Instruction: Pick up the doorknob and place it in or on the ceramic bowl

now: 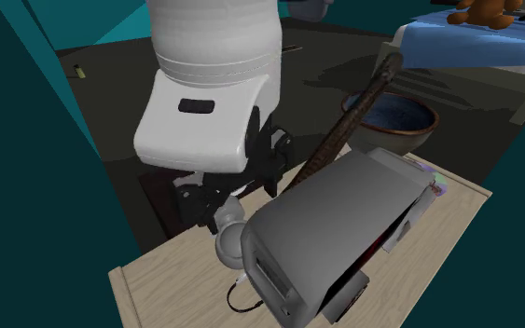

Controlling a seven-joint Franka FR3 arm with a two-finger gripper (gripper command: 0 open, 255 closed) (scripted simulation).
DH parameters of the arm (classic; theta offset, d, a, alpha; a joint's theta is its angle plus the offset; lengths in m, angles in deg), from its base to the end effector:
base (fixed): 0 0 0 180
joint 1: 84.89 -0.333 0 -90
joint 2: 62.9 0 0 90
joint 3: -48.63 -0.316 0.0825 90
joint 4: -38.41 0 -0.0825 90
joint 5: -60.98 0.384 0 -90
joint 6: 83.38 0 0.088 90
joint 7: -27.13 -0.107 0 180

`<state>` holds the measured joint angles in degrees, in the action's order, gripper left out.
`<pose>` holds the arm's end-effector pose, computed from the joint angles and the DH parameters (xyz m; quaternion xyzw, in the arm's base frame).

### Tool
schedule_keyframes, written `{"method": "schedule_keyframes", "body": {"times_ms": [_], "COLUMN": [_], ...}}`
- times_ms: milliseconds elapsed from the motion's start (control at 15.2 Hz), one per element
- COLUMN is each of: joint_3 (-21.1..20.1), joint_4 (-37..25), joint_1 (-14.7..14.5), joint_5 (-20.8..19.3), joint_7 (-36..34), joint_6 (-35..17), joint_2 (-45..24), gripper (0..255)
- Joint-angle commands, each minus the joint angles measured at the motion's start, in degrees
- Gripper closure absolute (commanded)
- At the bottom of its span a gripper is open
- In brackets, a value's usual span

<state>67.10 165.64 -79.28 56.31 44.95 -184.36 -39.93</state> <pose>0.3854 -0.1943 0.5196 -0.9986 0.0310 0.0273 0.0338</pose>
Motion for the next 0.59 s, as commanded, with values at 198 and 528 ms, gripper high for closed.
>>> {"method": "schedule_keyframes", "body": {"times_ms": [198, 528], "joint_3": [2.01, 2.25], "joint_4": [0.44, 3.72], "joint_1": [0.55, 0.59], "joint_5": [0.32, 0.25], "joint_7": [1.93, 1.94], "joint_6": [-3.08, -6.66], "joint_2": [-2.86, -3.17], "gripper": [0, 0]}}
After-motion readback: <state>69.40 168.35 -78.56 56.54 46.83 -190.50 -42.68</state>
